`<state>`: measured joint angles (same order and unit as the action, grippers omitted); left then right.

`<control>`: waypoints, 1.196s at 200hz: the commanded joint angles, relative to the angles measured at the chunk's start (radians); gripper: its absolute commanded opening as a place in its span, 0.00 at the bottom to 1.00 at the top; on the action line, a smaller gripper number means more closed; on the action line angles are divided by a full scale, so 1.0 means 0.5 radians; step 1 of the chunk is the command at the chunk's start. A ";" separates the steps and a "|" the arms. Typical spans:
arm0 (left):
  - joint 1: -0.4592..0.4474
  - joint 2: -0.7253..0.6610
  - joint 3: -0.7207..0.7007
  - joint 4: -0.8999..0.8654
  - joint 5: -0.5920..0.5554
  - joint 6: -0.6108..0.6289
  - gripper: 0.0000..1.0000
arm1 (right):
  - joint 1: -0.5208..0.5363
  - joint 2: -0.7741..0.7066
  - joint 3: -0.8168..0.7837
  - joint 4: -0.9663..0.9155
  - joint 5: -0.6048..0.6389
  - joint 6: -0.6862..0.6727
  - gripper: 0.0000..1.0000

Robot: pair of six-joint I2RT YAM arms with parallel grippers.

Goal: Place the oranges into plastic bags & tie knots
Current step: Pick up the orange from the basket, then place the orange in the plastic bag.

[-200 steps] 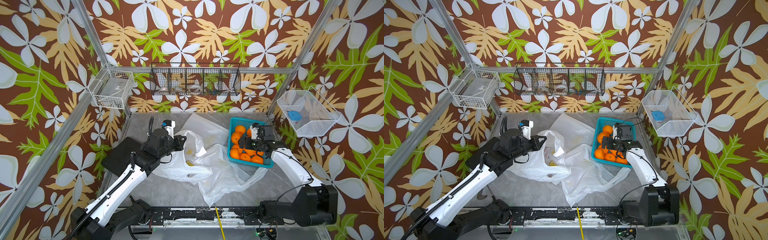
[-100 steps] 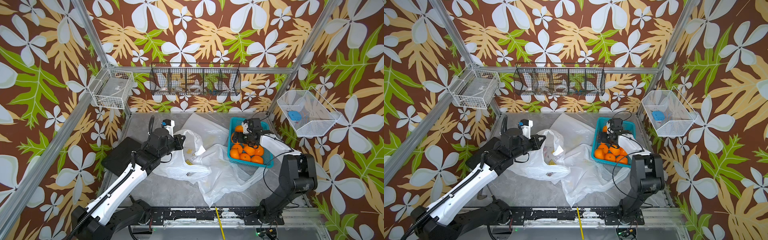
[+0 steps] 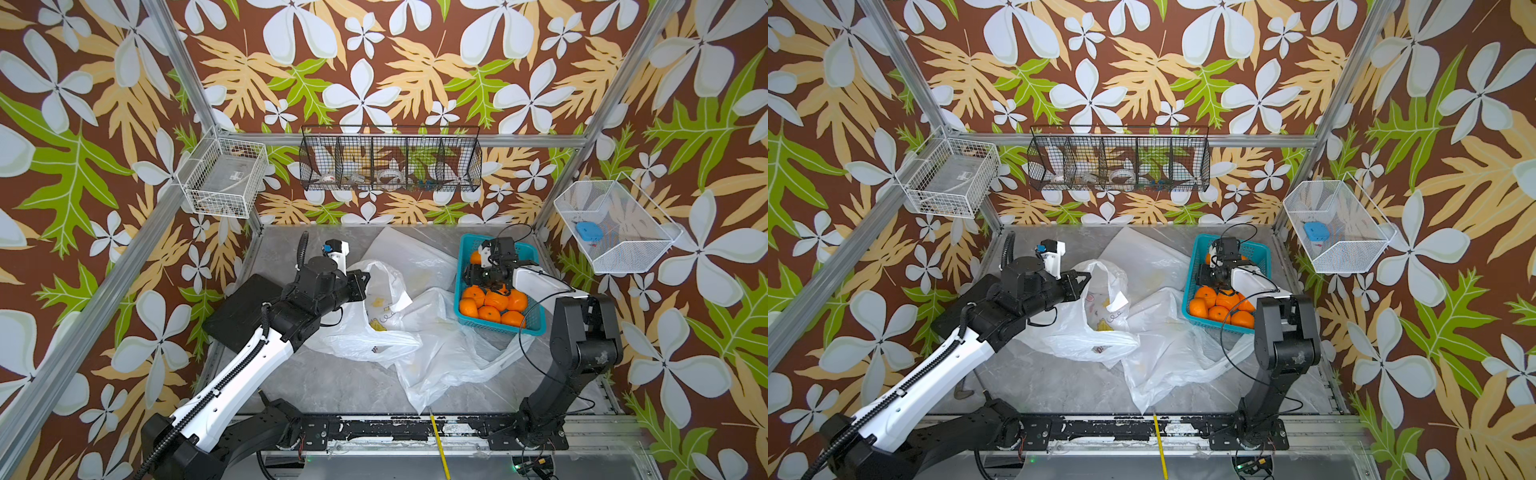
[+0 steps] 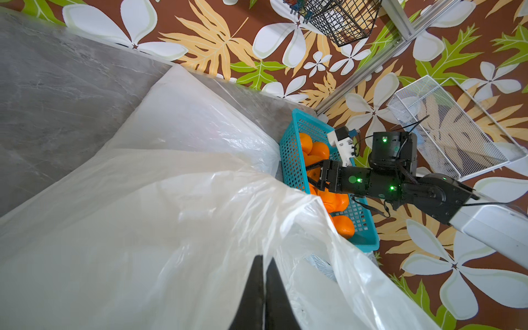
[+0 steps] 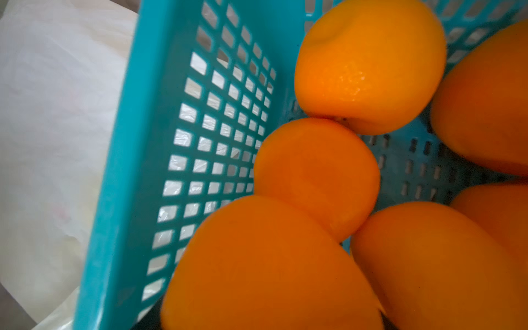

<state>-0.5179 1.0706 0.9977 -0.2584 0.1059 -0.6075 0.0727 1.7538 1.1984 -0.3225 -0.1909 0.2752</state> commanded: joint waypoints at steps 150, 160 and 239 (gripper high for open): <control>0.005 0.000 -0.028 0.002 -0.034 0.042 0.00 | 1.619 -0.986 0.181 0.080 -0.030 0.257 0.54; 0.005 0.000 -0.026 -0.002 -0.029 0.044 0.00 | 1.692 -0.904 0.226 0.079 -0.027 0.255 0.54; 0.005 -0.021 -0.004 -0.056 0.052 0.123 0.00 | 1.635 -0.523 0.067 0.062 0.186 0.289 0.54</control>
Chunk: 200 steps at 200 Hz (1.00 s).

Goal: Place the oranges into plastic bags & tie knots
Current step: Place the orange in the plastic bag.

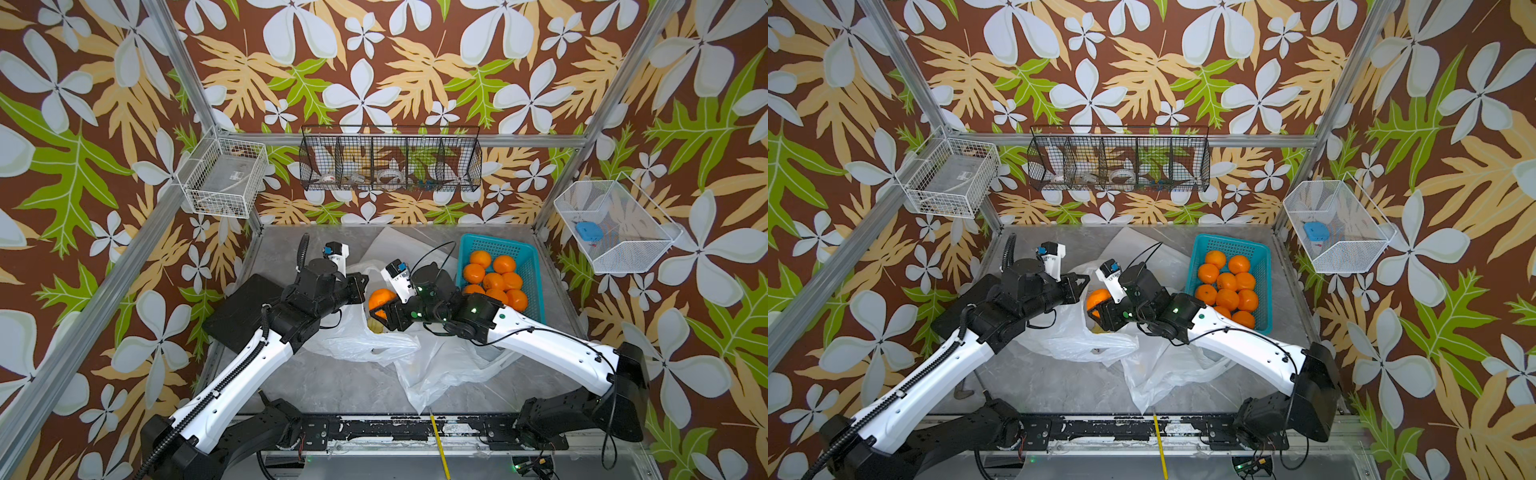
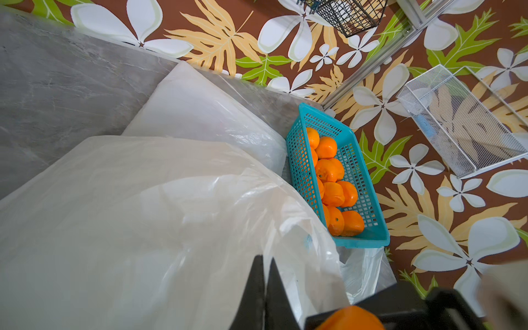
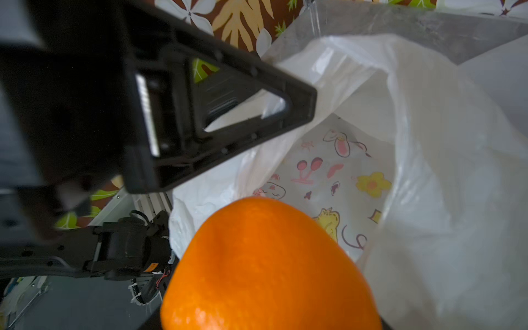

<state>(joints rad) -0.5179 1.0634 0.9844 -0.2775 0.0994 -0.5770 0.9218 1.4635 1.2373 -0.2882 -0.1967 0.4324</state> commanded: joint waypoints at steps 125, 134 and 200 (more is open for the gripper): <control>0.140 -0.080 -0.191 0.270 0.338 -0.166 0.00 | -0.147 0.402 0.077 0.256 -0.039 -0.096 0.82; 0.151 -0.080 -0.200 0.268 0.327 -0.151 0.00 | -0.149 0.334 0.049 0.221 0.001 -0.107 0.84; 0.171 -0.088 -0.293 0.259 0.249 -0.011 0.00 | -0.233 -0.351 -0.136 -0.110 0.133 -0.101 0.84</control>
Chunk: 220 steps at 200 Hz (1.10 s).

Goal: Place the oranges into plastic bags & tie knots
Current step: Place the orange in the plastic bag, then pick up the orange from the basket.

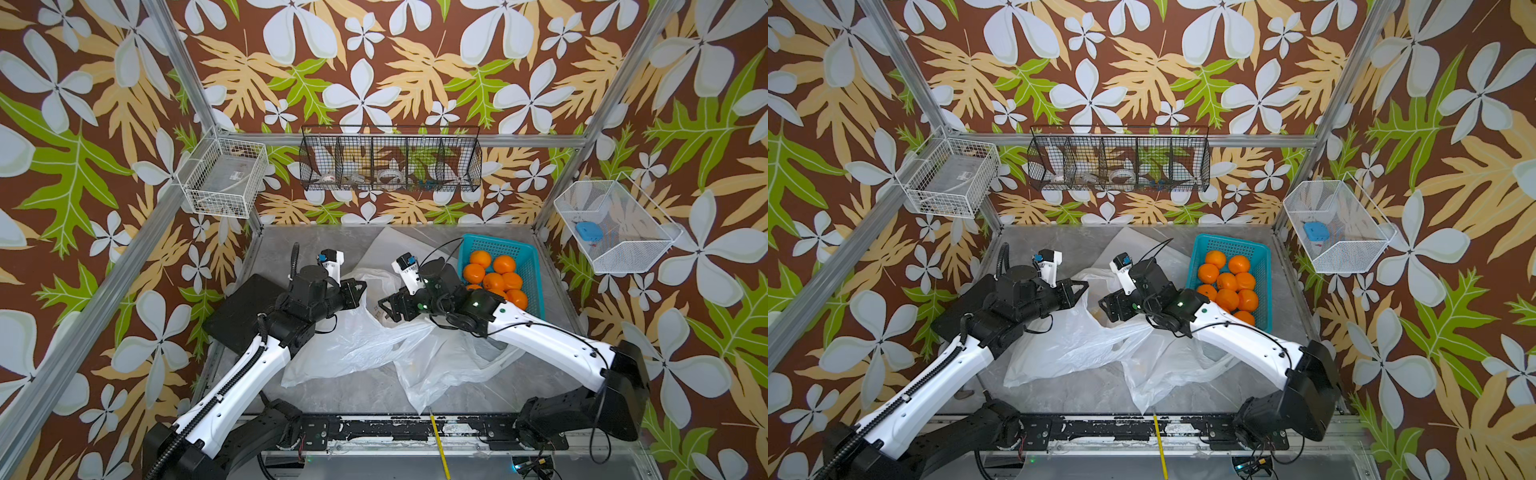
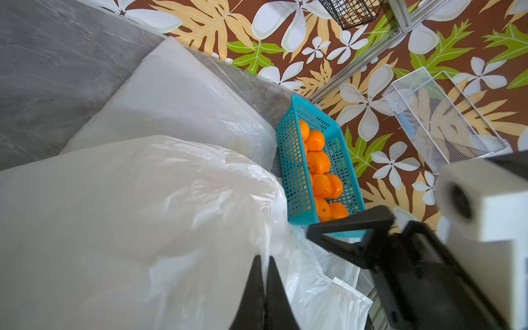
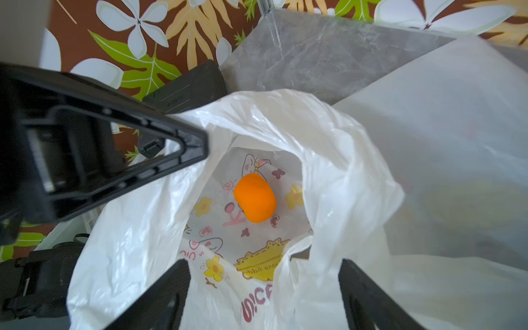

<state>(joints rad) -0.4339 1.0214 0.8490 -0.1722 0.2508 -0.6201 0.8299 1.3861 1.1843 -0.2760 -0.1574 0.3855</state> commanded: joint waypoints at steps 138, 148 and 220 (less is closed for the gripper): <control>0.006 -0.070 -0.052 0.004 -0.162 0.079 0.00 | -1.497 0.113 -0.376 -0.415 0.419 -0.343 0.98; 0.005 -0.066 -0.054 0.001 -0.164 0.078 0.00 | -1.521 0.179 -0.369 -0.417 0.429 -0.350 0.96; 0.004 -0.069 -0.041 -0.014 -0.170 0.087 0.00 | -1.604 0.515 -0.323 -0.339 0.430 -0.447 0.90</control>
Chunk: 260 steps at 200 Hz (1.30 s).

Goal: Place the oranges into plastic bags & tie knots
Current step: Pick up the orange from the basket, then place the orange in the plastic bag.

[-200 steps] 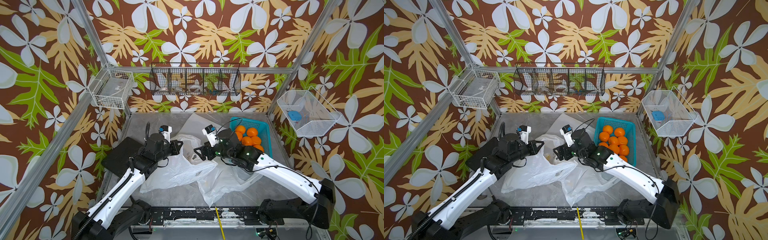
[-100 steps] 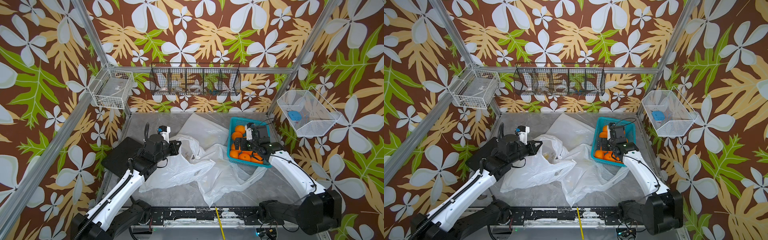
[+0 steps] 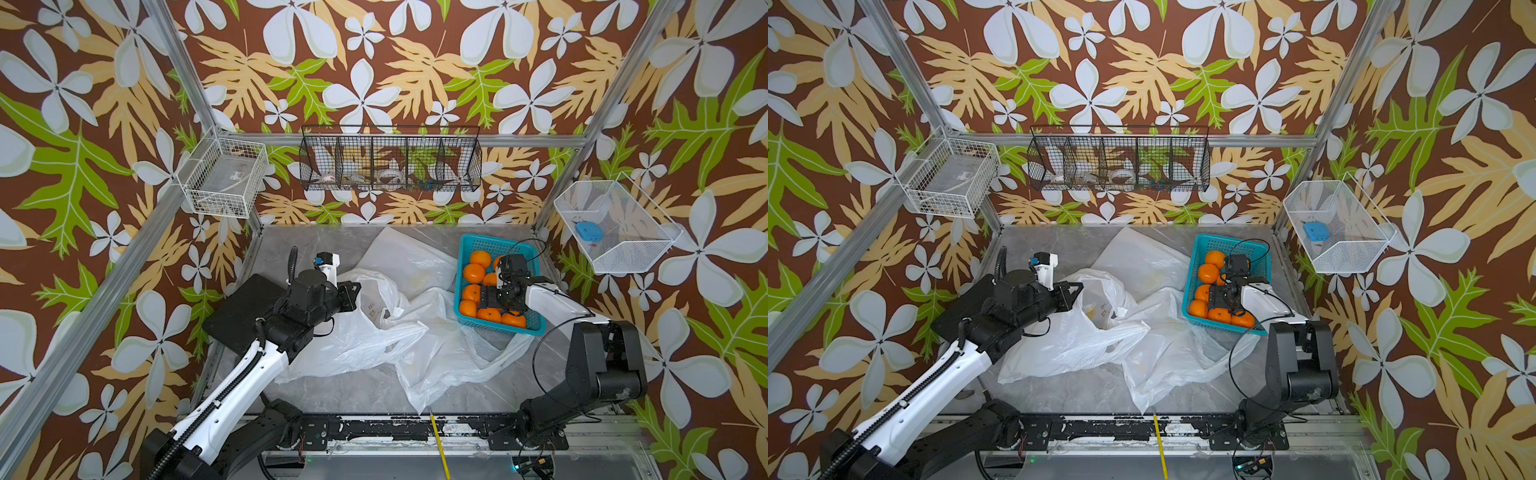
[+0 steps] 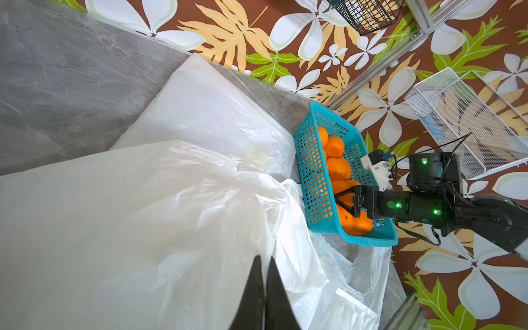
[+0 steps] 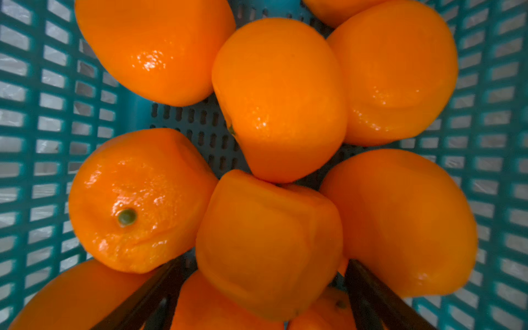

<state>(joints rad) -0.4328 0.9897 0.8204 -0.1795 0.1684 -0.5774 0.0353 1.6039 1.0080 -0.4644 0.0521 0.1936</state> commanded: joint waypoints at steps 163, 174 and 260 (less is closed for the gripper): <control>0.003 -0.016 -0.008 0.031 0.028 -0.005 0.00 | 0.732 -0.810 0.113 0.156 -0.775 0.330 0.55; 0.003 -0.019 -0.017 0.042 0.034 -0.010 0.00 | 0.931 -0.788 0.134 0.250 -0.773 0.399 0.55; 0.003 -0.044 -0.039 0.022 0.004 -0.016 0.00 | 1.567 0.030 0.428 0.718 -0.814 0.614 0.57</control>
<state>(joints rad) -0.4328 0.9745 0.8001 -0.1768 0.1883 -0.5816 0.8017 1.5288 1.2034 -0.2047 -0.3389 0.4450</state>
